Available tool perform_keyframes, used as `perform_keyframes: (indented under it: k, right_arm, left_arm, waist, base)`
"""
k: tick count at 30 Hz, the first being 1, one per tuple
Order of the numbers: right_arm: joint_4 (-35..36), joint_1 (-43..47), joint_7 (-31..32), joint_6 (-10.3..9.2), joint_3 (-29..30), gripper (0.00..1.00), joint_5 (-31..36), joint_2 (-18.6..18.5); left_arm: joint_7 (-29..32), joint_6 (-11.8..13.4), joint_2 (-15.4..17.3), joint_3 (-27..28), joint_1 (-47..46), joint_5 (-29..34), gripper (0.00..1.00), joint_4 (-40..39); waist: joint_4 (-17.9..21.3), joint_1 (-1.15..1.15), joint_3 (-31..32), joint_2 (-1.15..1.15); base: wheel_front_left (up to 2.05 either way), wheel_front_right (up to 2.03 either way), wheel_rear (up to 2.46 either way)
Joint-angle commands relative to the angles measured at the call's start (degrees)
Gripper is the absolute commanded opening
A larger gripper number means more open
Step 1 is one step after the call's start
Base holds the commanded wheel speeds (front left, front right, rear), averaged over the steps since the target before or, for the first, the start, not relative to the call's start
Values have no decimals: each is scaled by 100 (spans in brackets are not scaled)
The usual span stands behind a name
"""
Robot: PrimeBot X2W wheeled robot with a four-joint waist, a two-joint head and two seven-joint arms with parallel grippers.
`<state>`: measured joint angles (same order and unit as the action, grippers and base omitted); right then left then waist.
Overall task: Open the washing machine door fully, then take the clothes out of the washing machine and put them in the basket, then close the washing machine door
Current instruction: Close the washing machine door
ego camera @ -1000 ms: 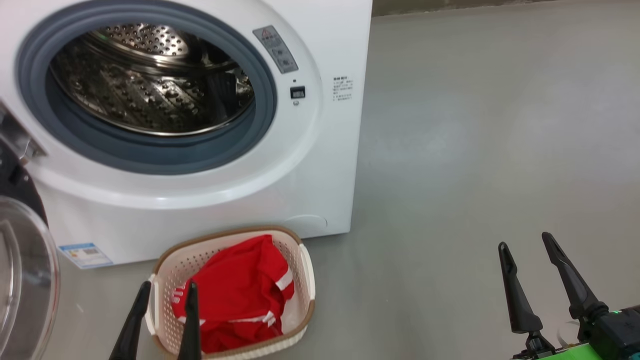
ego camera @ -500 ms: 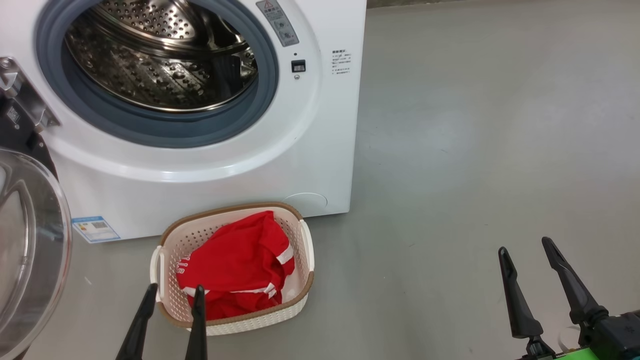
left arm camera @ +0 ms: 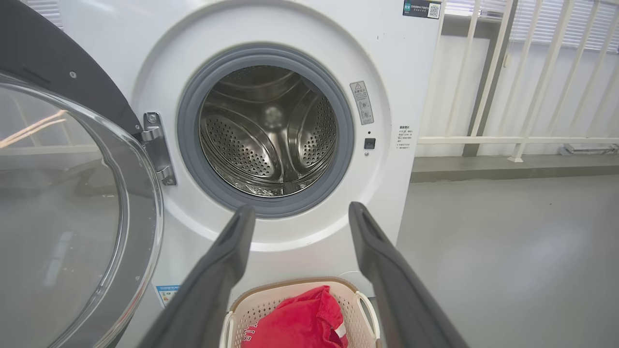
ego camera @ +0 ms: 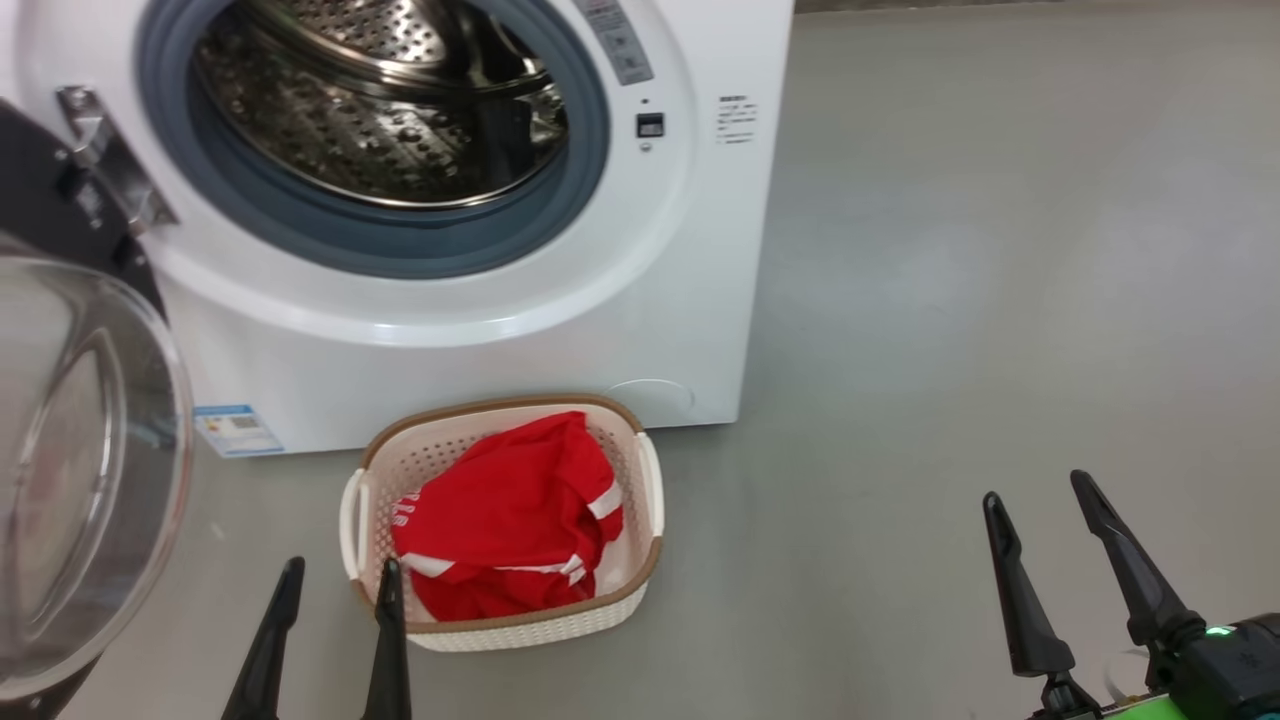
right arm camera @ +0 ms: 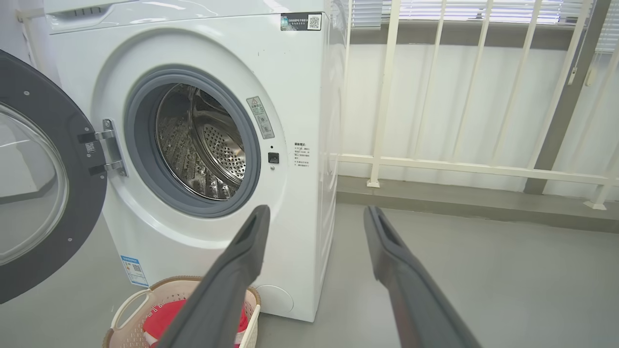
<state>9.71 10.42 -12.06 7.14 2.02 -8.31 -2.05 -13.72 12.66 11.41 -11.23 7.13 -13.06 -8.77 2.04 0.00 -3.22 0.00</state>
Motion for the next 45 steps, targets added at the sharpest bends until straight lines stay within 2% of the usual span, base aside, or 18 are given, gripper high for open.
perform_keyframes:
  k: [1, 17, 27, 45]
  right_arm:
    - [189, -145, 8, 35, -184, 100, 71, -83]
    - [270, -144, 46, 35, -250, 100, 138, -83]
    - [320, -112, 76, 35, -278, 100, 108, -83]
    - [434, -178, 160, 35, -400, 100, 97, -83]
  left_arm:
    - [-46, 60, 3, 201, -179, 54, 100, -232]
    - [-77, 147, -26, 229, -127, 33, 100, -505]
    - [83, 343, -16, 297, -38, 64, 100, -577]
    - [66, 509, -30, 284, -12, 134, 100, -644]
  waist:
    - [-219, 0, -19, 0]
    - [-1328, 0, 136, 0]
    - [-2032, 0, 219, 0]
    - [-2876, 0, 25, 0]
  base:
    - [0, 0, 0]
    - [0, 0, 0]
    - [0, 0, 0]
    - [0, 0, 0]
